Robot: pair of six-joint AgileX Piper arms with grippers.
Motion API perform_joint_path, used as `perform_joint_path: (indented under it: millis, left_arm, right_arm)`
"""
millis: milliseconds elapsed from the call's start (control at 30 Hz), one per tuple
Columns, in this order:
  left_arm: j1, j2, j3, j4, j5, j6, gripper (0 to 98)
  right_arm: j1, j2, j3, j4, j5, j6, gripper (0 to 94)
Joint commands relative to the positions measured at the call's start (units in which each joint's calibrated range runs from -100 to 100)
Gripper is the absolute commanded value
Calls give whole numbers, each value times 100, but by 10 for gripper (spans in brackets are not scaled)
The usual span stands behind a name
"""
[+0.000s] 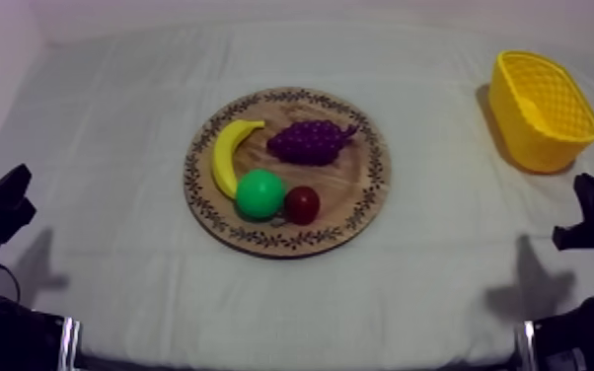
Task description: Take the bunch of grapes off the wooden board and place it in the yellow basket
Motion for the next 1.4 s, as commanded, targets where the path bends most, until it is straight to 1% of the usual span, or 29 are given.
perform_joint_path:
  millis: [0, 100, 233, 367, 700, 867, 1067, 1233, 1367]
  left_arm:
    - [0, 0, -2, -2, 0, 0, 1]
    - [0, 0, -2, -2, 0, 0, 1]
    - [0, 0, -2, -2, 0, 0, 1]
    - [0, 0, -2, -2, 0, 0, 1]
    - [0, 0, -2, -2, 0, 0, 1]
    - [0, 0, -2, -2, 0, 0, 1]
    - [0, 0, -2, -2, 0, 0, 1]
    - [0, 0, -2, -2, 0, 0, 1]
    - [0, 0, -2, -2, 0, 0, 1]
  right_arm:
    - [1, 1, 0, 2, 1, 9, 13]
    - [1, 1, 0, 5, 1, -10, 29]
    - [-4, 1, 0, 5, 3, -157, 26]
    - [-16, 1, 0, -19, 84, -197, 20]
    - [-101, 45, 0, -10, 131, -48, 5]
    - [-221, 324, -130, 167, 74, -97, 5]
    - [-437, 890, -607, 537, 95, -274, 5]
    - [-646, 1446, -1229, 769, 273, -346, 5]
    - [-833, 1857, -1762, 869, 514, -366, 5]
